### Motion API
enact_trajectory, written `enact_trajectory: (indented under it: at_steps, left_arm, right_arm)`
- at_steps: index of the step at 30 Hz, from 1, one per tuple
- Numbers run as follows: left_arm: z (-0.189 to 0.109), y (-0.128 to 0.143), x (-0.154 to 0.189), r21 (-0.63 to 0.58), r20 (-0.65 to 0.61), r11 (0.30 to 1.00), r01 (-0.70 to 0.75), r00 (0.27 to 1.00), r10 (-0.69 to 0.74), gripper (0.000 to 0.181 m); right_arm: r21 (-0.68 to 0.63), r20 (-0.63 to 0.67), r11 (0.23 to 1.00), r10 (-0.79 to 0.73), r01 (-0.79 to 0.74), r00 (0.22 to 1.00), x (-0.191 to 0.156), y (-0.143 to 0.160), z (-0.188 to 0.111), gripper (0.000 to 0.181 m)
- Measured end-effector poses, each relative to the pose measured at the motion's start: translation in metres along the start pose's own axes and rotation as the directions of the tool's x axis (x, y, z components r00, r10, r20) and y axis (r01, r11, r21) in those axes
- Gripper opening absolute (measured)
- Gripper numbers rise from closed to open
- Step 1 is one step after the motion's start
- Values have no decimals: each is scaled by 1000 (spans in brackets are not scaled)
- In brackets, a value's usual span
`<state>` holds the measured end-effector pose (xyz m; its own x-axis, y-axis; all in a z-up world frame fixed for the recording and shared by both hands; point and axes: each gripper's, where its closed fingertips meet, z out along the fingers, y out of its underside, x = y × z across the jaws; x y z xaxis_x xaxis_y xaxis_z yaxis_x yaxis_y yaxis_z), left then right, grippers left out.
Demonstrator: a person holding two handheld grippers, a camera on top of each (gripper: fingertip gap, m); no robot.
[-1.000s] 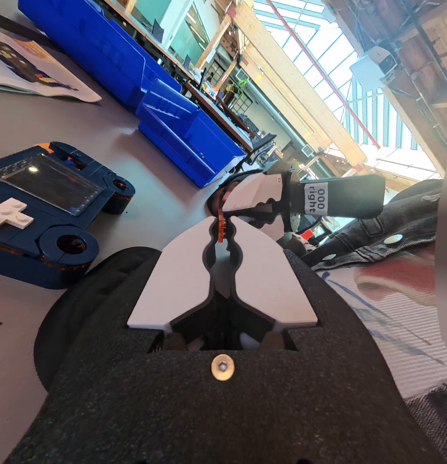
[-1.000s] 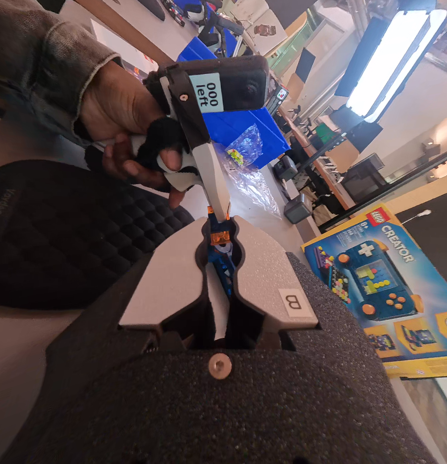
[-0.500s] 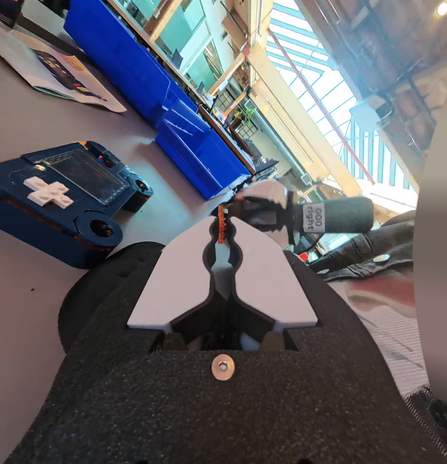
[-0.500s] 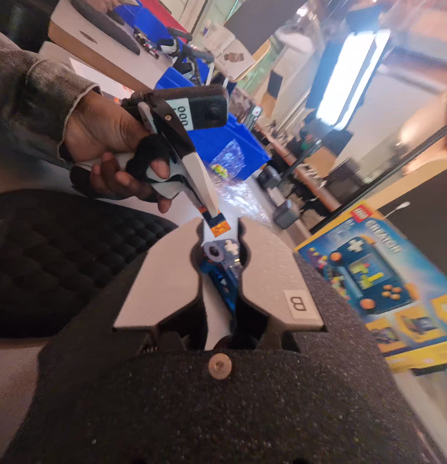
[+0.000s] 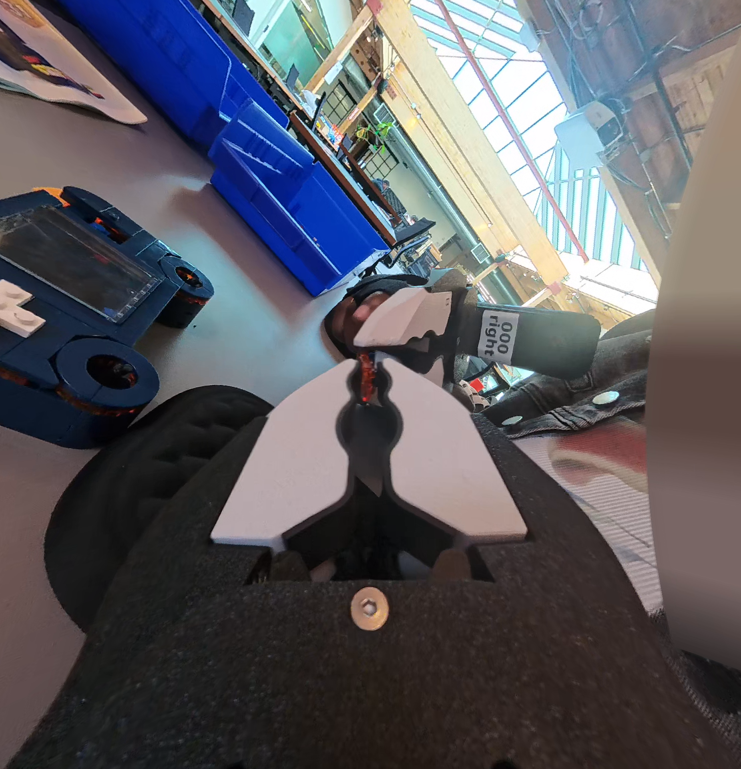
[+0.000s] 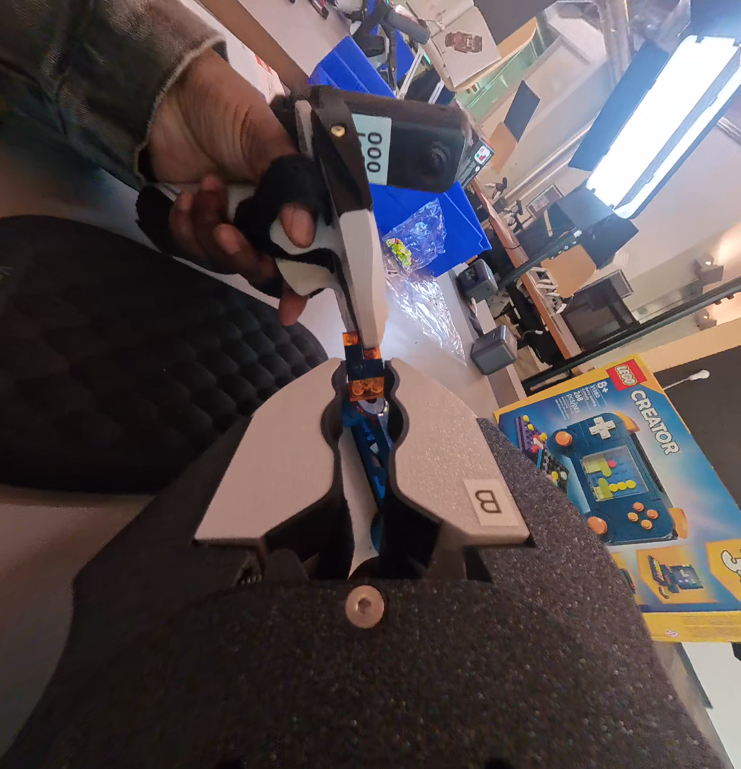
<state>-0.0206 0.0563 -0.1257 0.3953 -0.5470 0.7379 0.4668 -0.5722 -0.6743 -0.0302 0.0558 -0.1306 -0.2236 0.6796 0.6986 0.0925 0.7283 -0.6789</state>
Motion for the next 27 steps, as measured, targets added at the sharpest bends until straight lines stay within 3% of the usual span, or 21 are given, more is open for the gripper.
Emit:
enact_trajectory:
  at_steps: [1,4,10,13,17,18,20,22,25,27]
  left_arm:
    - [-1,0,0,0,1,1000,-9,1000,9,4]
    - [2,0,-2,-1,50,999,-49,998,49,4]
    - [5,1,-6,25,46,999,45,998,-46,5]
    - [6,4,-10,25,66,994,104,992,-106,5]
    - [5,6,-20,35,123,989,142,982,-145,5]
    - [4,8,-26,34,163,990,134,977,-138,5]
    - [1,7,-32,37,223,995,90,970,-96,4]
    - [-1,5,-33,35,257,999,31,966,-39,4]
    - [0,0,-28,2,311,988,-153,939,145,5]
    - [1,-1,-25,-13,330,978,-209,922,201,6]
  right_arm:
    - [14,3,1000,2,-2,1000,0,-2,-1,17]
    - [-11,-17,998,-59,59,998,1,1,-2,17]
    - [-152,-81,886,-452,438,888,2,6,-4,17]
    - [-167,-69,852,-512,496,856,-1,10,-3,17]
    - [-186,-74,868,-480,461,874,-3,18,2,17]
    - [-190,-63,896,-418,401,906,-6,22,5,16]
    - [-138,-38,990,-33,27,999,-10,28,11,17]
    - [-76,6,945,319,-317,948,-10,27,14,17]
    - [-29,12,890,456,-455,890,-7,23,12,17]
    - [2,63,811,584,-585,809,-6,20,10,17]
